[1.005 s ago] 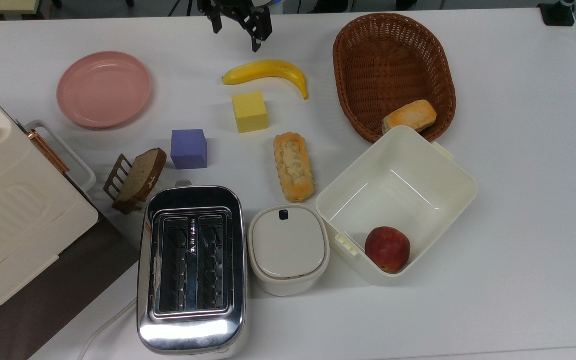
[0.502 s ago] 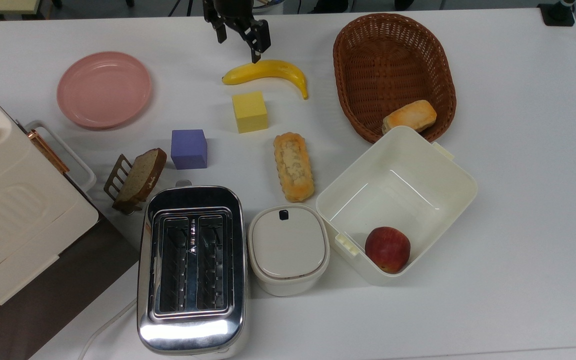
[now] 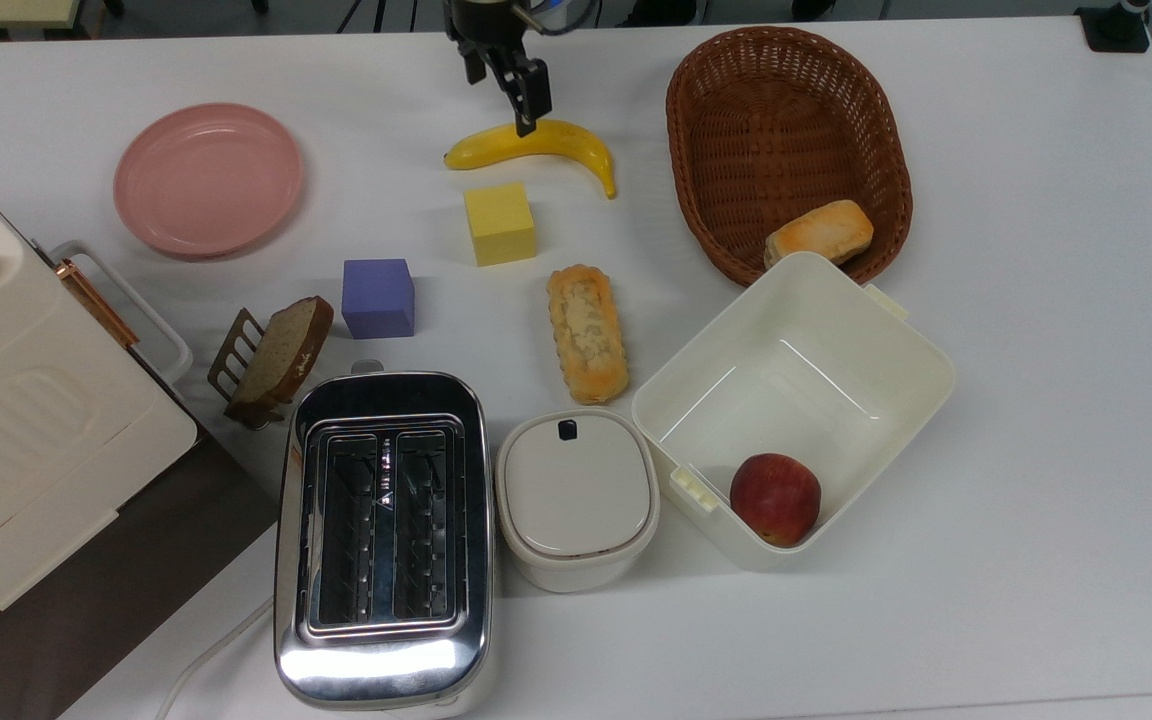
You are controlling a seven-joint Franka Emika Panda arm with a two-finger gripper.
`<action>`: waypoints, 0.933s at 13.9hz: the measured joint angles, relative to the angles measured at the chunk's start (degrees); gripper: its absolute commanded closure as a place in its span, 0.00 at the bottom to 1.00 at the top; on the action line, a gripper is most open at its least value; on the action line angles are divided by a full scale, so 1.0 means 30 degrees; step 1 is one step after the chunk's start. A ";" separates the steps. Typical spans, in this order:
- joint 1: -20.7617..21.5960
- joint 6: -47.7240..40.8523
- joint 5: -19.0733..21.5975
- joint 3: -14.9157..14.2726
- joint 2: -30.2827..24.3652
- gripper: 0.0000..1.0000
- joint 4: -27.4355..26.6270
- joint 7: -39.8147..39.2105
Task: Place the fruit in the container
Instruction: 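Lower the open gripper over the middle of the yellow banana, then close the gripper on the banana and lift it off the table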
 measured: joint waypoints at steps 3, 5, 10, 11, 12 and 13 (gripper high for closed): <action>0.0263 0.0026 0.0000 -0.0001 0.0712 0.00 -0.0033 0.0471; 0.0281 0.0537 -0.0002 -0.0001 0.1393 0.00 -0.0057 0.0475; 0.0306 0.1199 -0.0242 -0.0001 0.2307 0.63 -0.0068 0.0475; 0.0308 0.1211 -0.0328 -0.0001 0.2334 0.84 -0.0068 0.0475; 0.0312 0.1220 -0.0415 -0.0001 0.2334 0.87 -0.0067 0.0474; 0.0314 0.1222 -0.0684 -0.0001 0.2334 0.89 -0.0066 0.0463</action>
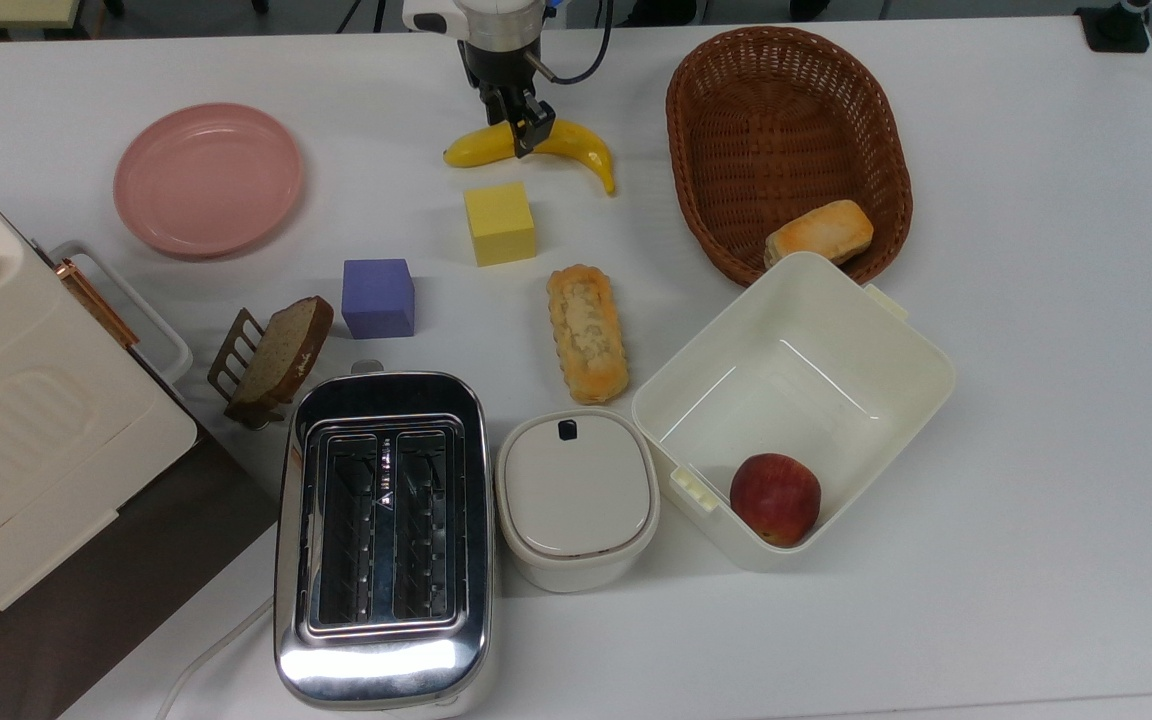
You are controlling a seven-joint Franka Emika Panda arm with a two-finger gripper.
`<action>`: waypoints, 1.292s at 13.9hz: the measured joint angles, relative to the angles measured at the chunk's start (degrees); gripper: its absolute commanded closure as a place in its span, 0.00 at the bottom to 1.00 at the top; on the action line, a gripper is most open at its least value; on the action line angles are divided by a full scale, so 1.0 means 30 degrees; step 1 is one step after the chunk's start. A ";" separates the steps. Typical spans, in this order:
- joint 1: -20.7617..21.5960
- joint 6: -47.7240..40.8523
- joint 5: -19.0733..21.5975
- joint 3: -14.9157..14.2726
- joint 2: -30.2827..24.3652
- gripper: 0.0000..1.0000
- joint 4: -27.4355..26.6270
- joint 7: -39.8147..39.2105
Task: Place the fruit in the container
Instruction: 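Close the gripper on the banana and lift it off the table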
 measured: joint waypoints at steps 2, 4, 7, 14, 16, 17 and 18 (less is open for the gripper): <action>0.0019 0.0004 -0.0702 0.0000 0.0002 0.91 0.0007 0.0000; 0.0076 0.0005 -0.1087 0.0001 0.0003 0.91 0.0010 0.0000; 0.0159 0.0005 -0.1287 0.0001 0.0003 0.91 0.0034 0.0000; 0.0185 0.0101 -0.1303 -0.0007 -0.0016 0.91 0.1678 0.0000; 0.0144 -0.0719 -0.1303 -0.0029 -0.0022 0.91 0.2742 -0.0002; 0.0063 -0.1575 -0.1303 -0.0030 -0.0029 0.91 0.3623 -0.0035; -0.0005 -0.1883 -0.1303 -0.0032 -0.0027 0.91 0.4118 -0.0074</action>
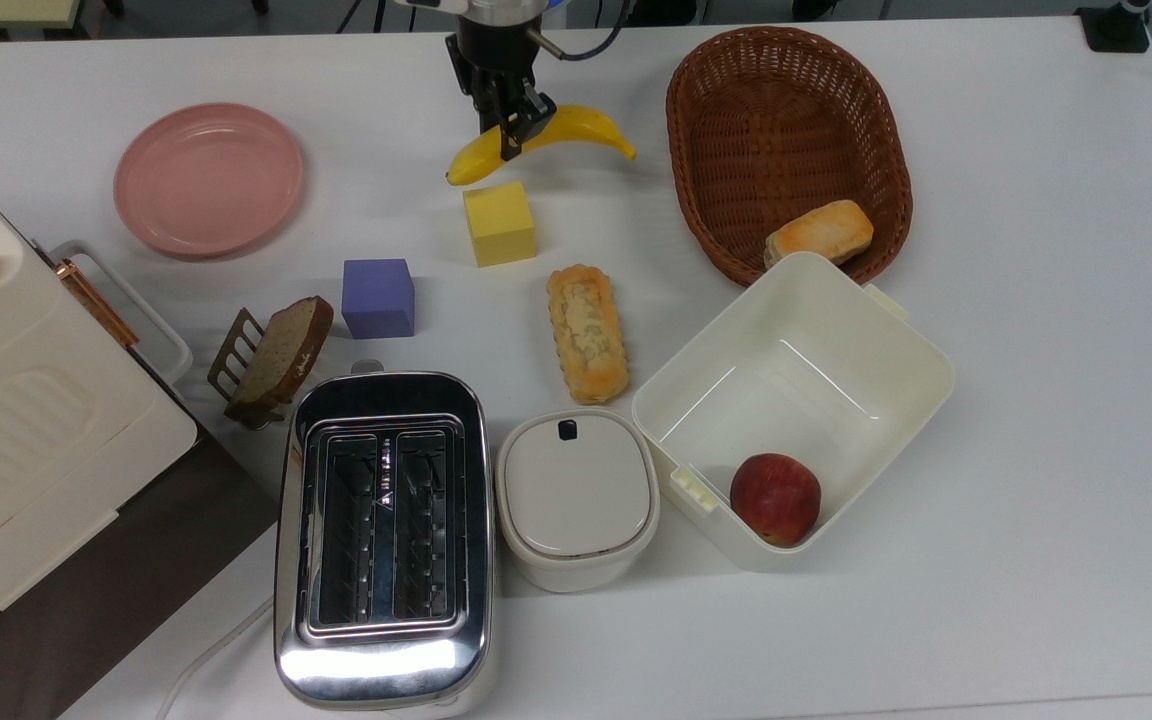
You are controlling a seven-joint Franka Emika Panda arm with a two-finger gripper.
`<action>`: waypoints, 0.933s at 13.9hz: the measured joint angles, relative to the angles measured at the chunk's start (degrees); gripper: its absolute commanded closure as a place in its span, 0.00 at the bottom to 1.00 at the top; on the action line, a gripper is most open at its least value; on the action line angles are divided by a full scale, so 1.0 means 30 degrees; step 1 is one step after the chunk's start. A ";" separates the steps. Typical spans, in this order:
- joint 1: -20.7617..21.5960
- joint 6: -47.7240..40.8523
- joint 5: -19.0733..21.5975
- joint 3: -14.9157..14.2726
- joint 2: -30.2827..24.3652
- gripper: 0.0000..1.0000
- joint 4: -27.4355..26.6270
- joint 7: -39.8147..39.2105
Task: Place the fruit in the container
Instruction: 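Close the gripper on the banana and lift it off the table, then carry the banana over the white container beside the red apple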
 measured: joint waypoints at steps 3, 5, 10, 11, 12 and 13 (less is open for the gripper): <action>-0.0018 -0.0521 0.0000 0.0003 0.0131 0.91 0.1467 -0.0061; 0.0072 -0.1014 0.0001 0.0041 0.0802 0.91 0.3343 -0.0065; 0.0849 -0.3433 0.0041 0.0062 0.3872 0.91 0.9016 -0.0062; 0.1304 -0.3464 0.0041 0.0073 0.4480 0.91 0.9787 -0.0062; 0.1599 -0.3466 0.0041 0.0085 0.4870 0.91 1.0252 -0.0051; 0.1823 -0.3466 0.0041 0.0090 0.5291 0.90 1.0798 -0.0030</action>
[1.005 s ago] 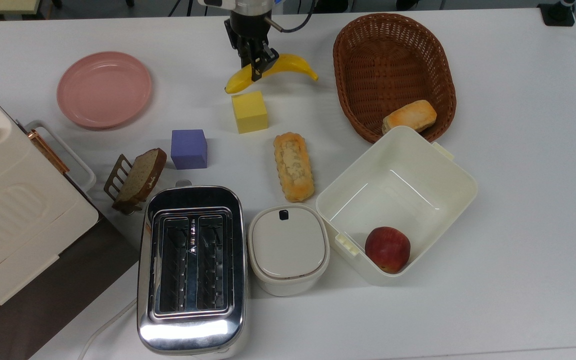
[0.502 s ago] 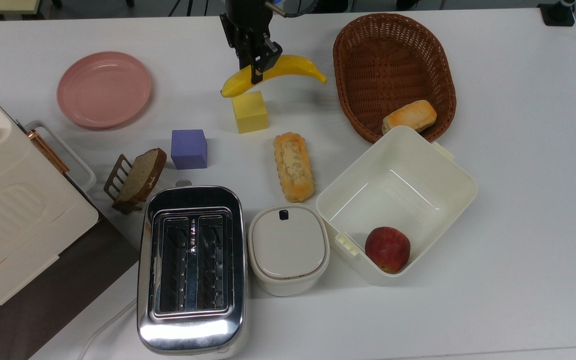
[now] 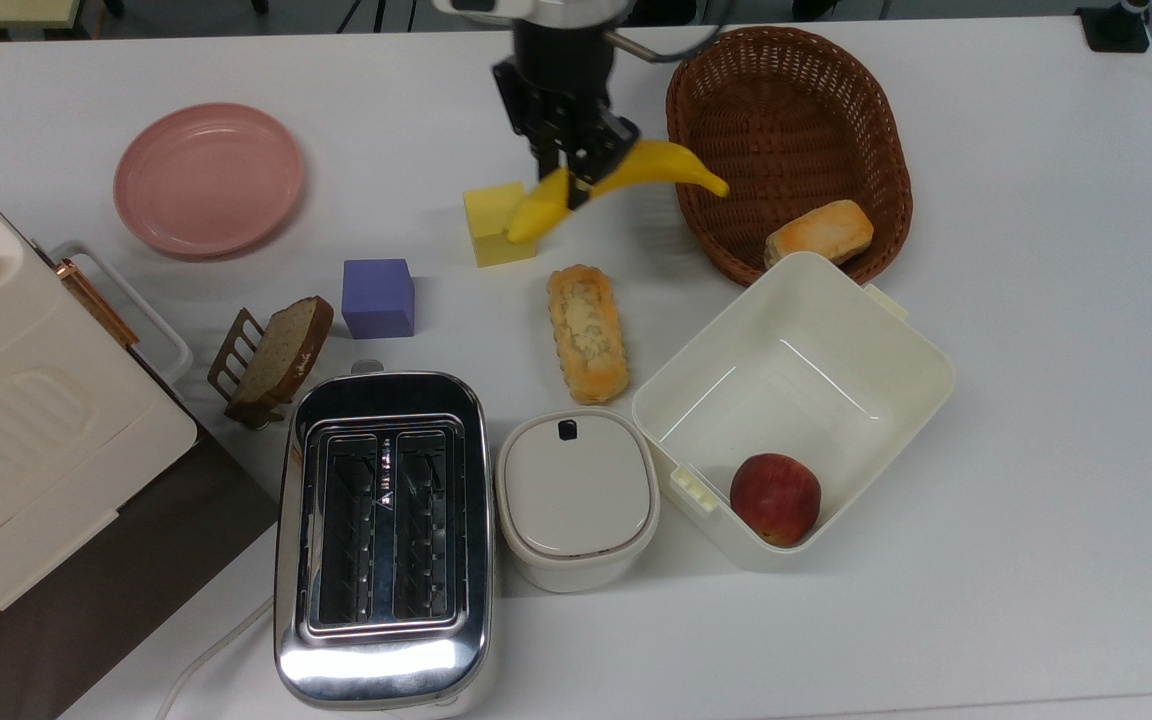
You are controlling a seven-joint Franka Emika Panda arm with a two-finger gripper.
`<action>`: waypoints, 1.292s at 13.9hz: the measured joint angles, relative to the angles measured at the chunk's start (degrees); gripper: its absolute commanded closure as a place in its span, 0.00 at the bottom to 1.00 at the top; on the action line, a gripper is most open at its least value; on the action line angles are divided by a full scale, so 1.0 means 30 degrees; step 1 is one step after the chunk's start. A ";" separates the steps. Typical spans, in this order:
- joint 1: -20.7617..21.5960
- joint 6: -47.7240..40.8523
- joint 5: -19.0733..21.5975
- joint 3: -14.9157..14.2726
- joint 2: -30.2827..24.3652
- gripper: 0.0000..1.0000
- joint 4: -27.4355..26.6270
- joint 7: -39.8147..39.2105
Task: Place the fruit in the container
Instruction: 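Carry the banana over the white container beside the red apple, then lower the banana into the container and open the gripper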
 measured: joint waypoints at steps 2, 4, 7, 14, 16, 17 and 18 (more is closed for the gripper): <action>0.0167 0.0000 0.0002 -0.0001 0.0967 0.90 0.1412 0.0058; 0.0211 0.0000 0.0004 -0.0002 0.2058 0.90 0.2988 0.0186; 0.0760 0.0000 0.0000 0.0011 0.3861 0.90 0.5029 0.0196; 0.2344 0.3423 -0.1759 -0.0006 0.6322 0.90 0.6837 0.0957; 0.2556 0.4220 -0.2307 -0.0024 0.6573 0.90 0.6845 0.1028; 0.2709 0.4573 -0.2654 -0.0044 0.6731 0.87 0.6848 0.1163; 0.2776 0.4695 -0.3036 -0.0046 0.6860 0.86 0.6851 0.1315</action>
